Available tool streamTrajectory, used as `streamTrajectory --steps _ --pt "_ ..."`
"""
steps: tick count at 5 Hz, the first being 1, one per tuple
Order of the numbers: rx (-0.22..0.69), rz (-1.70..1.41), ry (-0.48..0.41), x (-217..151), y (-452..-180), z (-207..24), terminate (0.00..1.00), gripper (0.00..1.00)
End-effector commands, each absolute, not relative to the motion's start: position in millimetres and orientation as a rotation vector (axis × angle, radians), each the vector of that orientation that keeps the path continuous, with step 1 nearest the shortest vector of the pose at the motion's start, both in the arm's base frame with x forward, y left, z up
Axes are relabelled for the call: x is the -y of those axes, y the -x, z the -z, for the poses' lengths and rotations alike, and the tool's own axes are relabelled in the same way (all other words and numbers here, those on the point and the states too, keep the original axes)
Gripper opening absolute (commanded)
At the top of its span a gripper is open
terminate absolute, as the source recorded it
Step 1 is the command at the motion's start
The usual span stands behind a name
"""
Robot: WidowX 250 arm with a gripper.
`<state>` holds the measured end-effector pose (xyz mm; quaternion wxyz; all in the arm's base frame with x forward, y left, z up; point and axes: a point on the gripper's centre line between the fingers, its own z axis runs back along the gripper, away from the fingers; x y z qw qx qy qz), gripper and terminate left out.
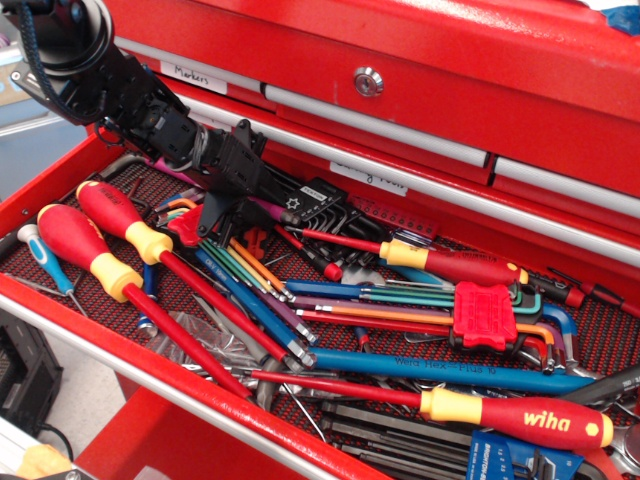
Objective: Pick up violet Allen key
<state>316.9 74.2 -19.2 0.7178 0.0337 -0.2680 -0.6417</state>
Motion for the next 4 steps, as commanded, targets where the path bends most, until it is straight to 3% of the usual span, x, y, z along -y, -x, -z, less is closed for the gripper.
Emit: streamTrajectory --steps 1,4 --pt "0.530 1.399 0.045 -49.5 -302.8 32.5 0.00 0.00" --pt "0.177 1.440 -0.267 -48.6 -296.5 -103.8 0.00 0.00"
